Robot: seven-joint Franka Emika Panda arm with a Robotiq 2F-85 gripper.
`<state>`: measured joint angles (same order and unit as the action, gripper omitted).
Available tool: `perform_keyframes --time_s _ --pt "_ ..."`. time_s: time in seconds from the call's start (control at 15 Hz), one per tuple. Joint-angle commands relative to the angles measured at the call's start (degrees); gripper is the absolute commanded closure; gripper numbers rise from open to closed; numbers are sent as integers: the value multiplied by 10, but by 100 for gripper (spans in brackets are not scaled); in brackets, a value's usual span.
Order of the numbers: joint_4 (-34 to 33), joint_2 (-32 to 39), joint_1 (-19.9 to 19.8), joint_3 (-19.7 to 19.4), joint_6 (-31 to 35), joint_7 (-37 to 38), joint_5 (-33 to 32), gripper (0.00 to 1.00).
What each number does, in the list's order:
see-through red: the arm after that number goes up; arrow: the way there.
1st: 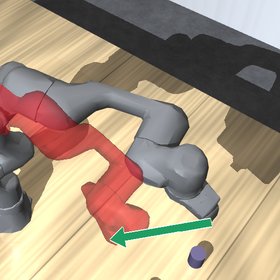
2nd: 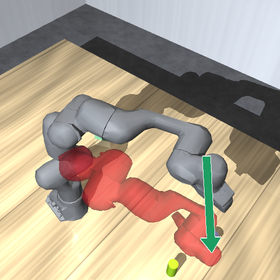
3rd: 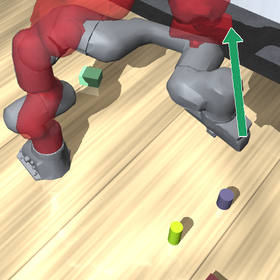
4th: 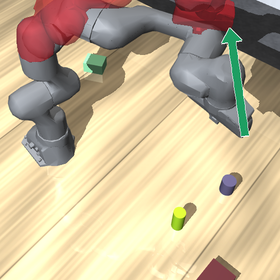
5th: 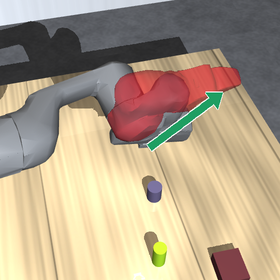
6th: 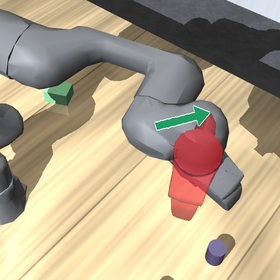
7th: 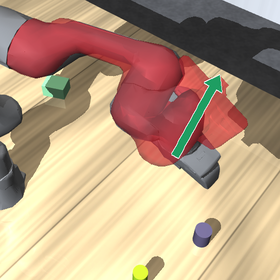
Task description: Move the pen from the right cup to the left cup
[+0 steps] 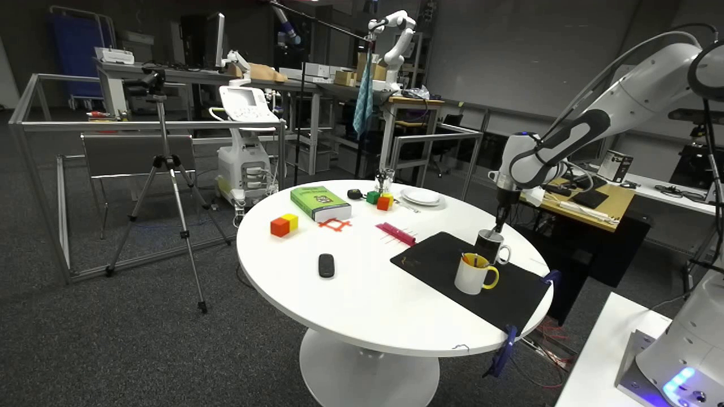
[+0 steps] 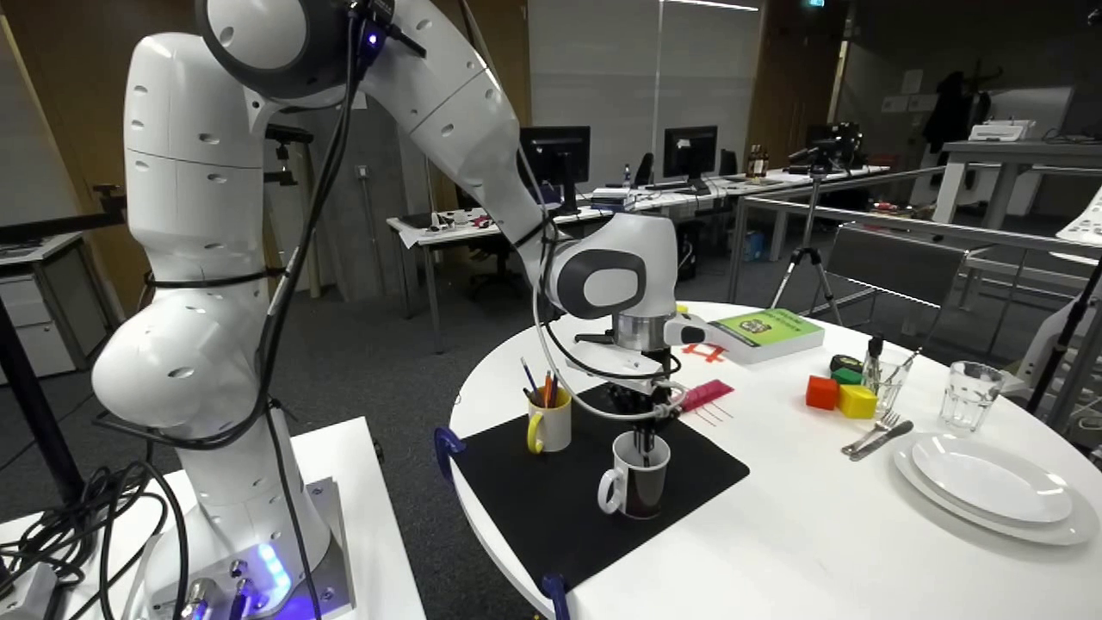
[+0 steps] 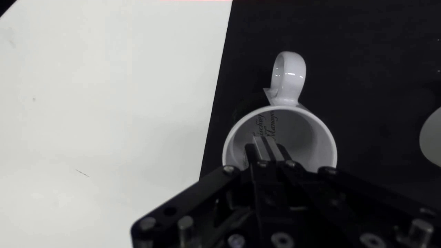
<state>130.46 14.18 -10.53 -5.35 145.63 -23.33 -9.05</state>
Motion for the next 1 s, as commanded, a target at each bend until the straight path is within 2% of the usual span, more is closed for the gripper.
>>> perform_keyframes --time_s 0.0,0.93 --pt "-14 4 -5 8 -2 -18 25 100" --pt "-79 34 -2 31 -15 -18 57 100"
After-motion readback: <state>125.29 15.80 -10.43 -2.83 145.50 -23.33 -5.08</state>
